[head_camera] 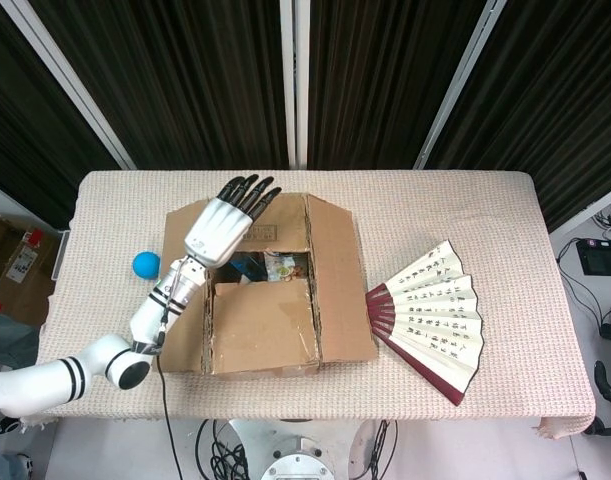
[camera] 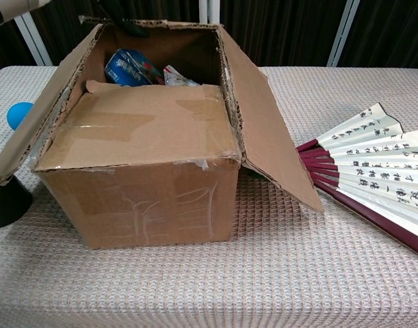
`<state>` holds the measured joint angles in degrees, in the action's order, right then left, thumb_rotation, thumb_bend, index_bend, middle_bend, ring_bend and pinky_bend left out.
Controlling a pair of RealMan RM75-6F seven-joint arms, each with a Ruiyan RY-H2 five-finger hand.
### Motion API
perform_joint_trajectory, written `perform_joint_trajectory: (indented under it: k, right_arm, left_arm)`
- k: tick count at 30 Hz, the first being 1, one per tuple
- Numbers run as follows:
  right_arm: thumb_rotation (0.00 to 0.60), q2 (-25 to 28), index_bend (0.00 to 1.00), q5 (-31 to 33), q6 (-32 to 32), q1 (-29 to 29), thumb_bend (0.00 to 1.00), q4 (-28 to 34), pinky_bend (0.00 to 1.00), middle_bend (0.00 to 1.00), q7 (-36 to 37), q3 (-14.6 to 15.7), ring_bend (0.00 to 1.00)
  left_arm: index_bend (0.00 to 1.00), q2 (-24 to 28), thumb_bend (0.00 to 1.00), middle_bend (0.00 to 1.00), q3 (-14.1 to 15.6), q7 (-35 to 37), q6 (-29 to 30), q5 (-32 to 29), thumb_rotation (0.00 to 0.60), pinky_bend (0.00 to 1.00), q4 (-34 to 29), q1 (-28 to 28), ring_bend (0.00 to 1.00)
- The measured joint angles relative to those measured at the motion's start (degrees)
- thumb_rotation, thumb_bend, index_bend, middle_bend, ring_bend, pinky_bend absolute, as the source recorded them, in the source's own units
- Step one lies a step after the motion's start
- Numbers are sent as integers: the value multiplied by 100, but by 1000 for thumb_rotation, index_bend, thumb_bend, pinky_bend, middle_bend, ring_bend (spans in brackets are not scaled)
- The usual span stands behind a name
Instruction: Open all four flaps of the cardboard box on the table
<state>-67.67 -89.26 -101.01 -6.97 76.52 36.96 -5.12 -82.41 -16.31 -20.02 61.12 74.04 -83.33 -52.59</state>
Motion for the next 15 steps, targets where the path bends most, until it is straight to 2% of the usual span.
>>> perform_joint_trajectory:
  k: [6,15]
  right_arm:
    - [600,40,0,0,13,-11,318,52,0,0,-38,15,0]
    - [600,80,0,99,-46,-108,317,8,0,0,87,2,0]
  left_arm:
    - [16,4,146,23,-339,-204,-36,-322,600,138,269,-221,39]
    - [2,-468,145,20,-687,-489,-305,-998,600,138,1387,-720,39]
